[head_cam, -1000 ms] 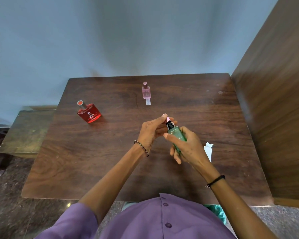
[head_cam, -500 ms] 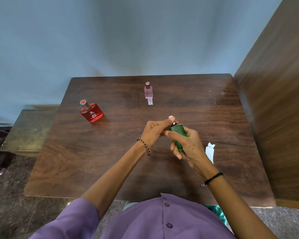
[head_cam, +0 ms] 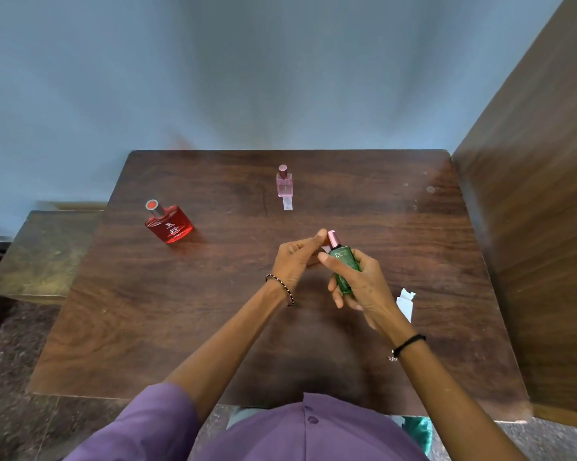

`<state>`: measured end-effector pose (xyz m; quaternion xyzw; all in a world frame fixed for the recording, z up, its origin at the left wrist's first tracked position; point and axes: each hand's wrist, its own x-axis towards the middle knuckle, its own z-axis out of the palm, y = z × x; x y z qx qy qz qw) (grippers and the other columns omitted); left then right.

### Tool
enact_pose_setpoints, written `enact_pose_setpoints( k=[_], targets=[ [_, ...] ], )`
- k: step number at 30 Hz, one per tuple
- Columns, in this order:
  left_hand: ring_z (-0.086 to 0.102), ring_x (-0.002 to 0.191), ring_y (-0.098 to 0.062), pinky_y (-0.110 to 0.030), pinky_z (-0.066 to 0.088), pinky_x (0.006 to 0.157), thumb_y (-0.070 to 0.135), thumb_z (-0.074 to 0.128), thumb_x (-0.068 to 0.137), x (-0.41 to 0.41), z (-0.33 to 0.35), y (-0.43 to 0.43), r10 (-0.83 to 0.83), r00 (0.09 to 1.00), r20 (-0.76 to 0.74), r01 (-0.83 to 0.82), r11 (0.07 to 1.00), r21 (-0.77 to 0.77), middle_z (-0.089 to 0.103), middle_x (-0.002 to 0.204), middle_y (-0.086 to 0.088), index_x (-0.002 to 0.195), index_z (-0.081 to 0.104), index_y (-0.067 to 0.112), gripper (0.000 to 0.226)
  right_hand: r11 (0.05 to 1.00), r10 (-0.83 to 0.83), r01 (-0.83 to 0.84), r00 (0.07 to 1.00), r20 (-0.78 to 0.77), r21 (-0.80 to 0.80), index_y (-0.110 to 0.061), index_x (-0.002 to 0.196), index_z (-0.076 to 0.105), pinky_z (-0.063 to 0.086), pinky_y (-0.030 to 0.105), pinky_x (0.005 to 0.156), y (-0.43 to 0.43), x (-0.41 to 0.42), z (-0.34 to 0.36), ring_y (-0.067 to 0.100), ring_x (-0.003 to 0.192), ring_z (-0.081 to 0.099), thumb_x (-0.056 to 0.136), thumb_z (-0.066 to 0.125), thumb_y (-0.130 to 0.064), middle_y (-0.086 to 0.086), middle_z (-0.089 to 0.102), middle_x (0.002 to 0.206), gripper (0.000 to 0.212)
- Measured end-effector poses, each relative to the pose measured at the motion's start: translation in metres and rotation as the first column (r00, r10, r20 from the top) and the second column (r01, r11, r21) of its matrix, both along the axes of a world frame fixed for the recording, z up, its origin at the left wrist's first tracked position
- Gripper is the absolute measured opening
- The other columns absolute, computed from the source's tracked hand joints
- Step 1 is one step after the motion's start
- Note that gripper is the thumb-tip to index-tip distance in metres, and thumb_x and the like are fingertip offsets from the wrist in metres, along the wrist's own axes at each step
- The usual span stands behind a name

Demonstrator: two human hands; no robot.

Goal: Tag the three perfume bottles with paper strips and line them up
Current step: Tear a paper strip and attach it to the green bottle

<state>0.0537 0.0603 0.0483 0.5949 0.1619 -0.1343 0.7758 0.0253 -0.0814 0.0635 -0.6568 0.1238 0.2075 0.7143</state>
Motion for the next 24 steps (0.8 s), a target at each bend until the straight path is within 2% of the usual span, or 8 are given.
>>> enact_pose_setpoints(
  k=[4,7,9,13,16,18,20,24],
  targets=[
    [0.072,0.084,-0.016,-0.032,0.059,0.082,0.013,0.056,0.096,0.019,-0.010,0.002,-0.015,0.999,-0.051,0.012,0.998,-0.059,0.077,0.088,-0.005,0.096,0.075,0.009,0.019,1.000,-0.008,0.008,1.000,0.004,-0.020,-0.002,0.112,0.058,0.024,0.019,0.032,-0.007,0.016,-0.016,0.027,0.042,0.056,0.099,0.061,-0.033,0.018,0.067,0.070,0.034],
    [0.072,0.085,-0.014,-0.034,0.058,0.084,0.005,0.053,0.096,0.033,-0.020,0.006,-0.060,0.995,-0.079,0.058,0.998,-0.027,0.074,0.095,-0.007,0.108,0.070,0.003,0.021,0.998,-0.022,0.023,1.000,0.013,-0.051,-0.001,0.112,0.059,0.028,0.022,0.037,-0.010,0.032,-0.028,0.030,0.049,0.060,0.102,0.054,-0.024,0.019,0.070,0.074,0.026],
    [0.071,0.084,-0.012,-0.029,0.060,0.078,0.001,0.051,0.096,0.043,-0.028,0.008,-0.078,0.992,-0.097,0.078,0.997,-0.003,0.072,0.095,-0.008,0.114,0.066,-0.001,0.023,0.996,-0.030,0.033,0.999,0.034,-0.088,-0.002,0.110,0.060,0.033,0.026,0.042,-0.010,0.045,-0.032,0.030,0.054,0.062,0.102,0.050,-0.019,0.018,0.073,0.076,0.021],
    [0.069,0.082,-0.014,-0.029,0.061,0.074,-0.004,0.051,0.095,0.064,-0.043,0.008,-0.059,0.991,-0.123,0.065,0.997,0.047,0.070,0.091,-0.006,0.114,0.057,0.006,0.023,0.989,-0.057,0.067,0.995,0.075,-0.129,-0.006,0.099,0.061,0.048,0.023,0.056,-0.008,0.075,-0.039,0.014,0.064,0.064,0.100,0.054,-0.012,0.005,0.074,0.074,0.009],
    [0.069,0.080,-0.014,-0.025,0.061,0.067,-0.005,0.052,0.095,0.080,-0.055,0.008,-0.050,0.988,-0.144,0.066,0.992,0.106,0.066,0.103,-0.015,0.123,0.047,0.004,0.030,0.987,-0.052,0.066,0.994,0.097,-0.149,-0.006,0.100,0.061,0.053,0.023,0.065,-0.007,0.100,-0.044,0.009,0.073,0.069,0.099,0.059,-0.012,0.002,0.077,0.083,0.006],
    [0.067,0.083,-0.017,-0.023,0.061,0.066,-0.004,0.054,0.094,0.090,-0.064,0.008,-0.053,0.987,-0.155,0.075,0.987,0.144,0.064,0.105,-0.018,0.117,0.047,0.004,0.025,0.985,-0.036,0.054,0.993,0.113,-0.162,-0.007,0.101,0.061,0.053,0.018,0.066,-0.007,0.116,-0.046,0.005,0.076,0.073,0.098,0.060,-0.012,-0.003,0.078,0.084,0.006],
    [0.065,0.078,-0.014,-0.021,0.060,0.064,-0.005,0.056,0.093,0.101,-0.070,0.008,-0.062,0.983,-0.170,0.090,0.983,0.162,0.064,0.096,-0.016,0.105,0.052,0.003,0.015,0.979,-0.009,0.037,0.990,0.142,-0.199,-0.010,0.105,0.063,0.054,0.023,0.073,-0.006,0.133,-0.051,0.011,0.087,0.074,0.097,0.063,-0.014,-0.001,0.079,0.094,0.010],
    [0.068,0.055,-0.008,-0.024,0.061,0.060,-0.005,0.064,0.088,0.121,-0.078,0.006,-0.022,0.974,-0.226,0.065,0.980,0.186,0.065,0.085,-0.016,0.082,0.062,0.007,0.013,0.965,0.061,-0.012,0.981,0.182,-0.262,-0.019,0.112,0.066,0.051,0.022,0.077,-0.008,0.160,-0.055,0.009,0.094,0.071,0.095,0.067,-0.016,-0.005,0.076,0.103,0.017]
  ],
)
